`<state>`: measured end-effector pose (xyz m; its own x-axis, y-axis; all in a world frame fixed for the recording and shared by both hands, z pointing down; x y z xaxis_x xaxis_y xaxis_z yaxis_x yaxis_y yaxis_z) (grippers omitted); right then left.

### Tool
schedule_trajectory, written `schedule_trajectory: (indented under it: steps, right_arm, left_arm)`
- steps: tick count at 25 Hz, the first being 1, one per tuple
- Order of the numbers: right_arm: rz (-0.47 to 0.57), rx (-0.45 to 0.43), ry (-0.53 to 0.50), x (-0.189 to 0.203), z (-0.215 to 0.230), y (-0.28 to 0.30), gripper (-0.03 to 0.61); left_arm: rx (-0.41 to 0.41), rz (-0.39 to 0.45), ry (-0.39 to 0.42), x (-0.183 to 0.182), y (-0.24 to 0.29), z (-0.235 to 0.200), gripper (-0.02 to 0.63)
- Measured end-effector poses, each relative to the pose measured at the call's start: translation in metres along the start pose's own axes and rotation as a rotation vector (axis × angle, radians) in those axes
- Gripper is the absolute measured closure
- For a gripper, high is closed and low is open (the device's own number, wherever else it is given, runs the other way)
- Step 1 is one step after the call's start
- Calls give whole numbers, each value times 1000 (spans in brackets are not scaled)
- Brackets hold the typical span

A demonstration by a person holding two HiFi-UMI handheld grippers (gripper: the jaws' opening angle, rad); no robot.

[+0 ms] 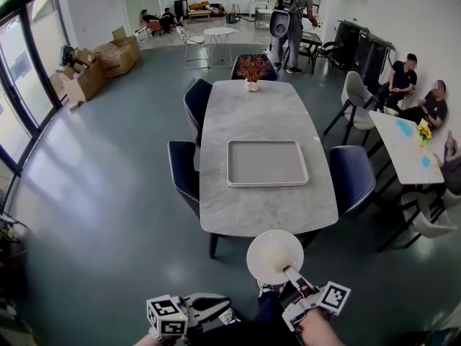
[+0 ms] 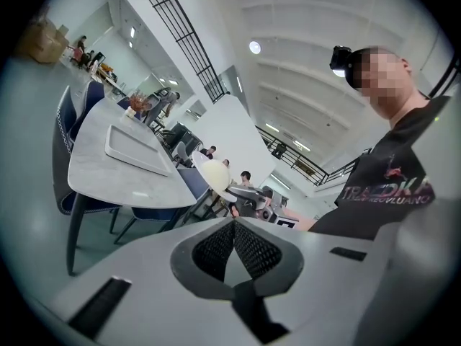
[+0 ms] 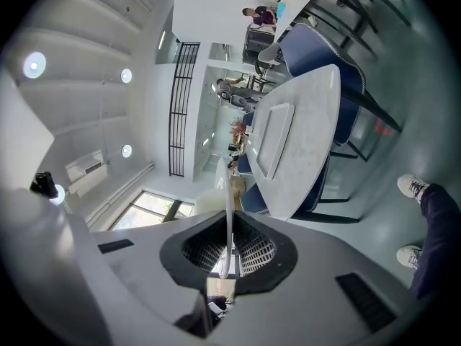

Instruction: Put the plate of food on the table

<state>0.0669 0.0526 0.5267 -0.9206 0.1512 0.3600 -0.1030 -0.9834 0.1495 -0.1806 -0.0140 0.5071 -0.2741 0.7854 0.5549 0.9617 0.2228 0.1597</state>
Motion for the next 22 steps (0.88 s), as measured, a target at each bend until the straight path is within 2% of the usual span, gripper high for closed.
schedule_trajectory:
  steps: [7,12,22]
  right_arm:
    - [-58,-34,-14,-38,9,36,552]
    - [-100,-28,-8,-68,17,62,552]
    - [-139,-15,3,-119,46,102,552]
  left_arm:
    - [-49,58,-14,-28,17,-8,607]
    - [-73,94,-21,-51,37,-16,607]
    - [-113,104,-58,-72,73,-37,607]
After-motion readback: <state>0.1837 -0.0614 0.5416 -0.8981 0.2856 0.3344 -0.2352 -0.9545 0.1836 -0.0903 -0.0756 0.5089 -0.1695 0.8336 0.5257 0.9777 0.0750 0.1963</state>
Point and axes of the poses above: the fingertips, and each gripper's own axes: y forward along the fingers, z to its right, x out of its underside, the point moved 5 cm from there along -y, backward along the fingers, and after that the axes turned 12 degrees about -y, right-handed, at the moved point
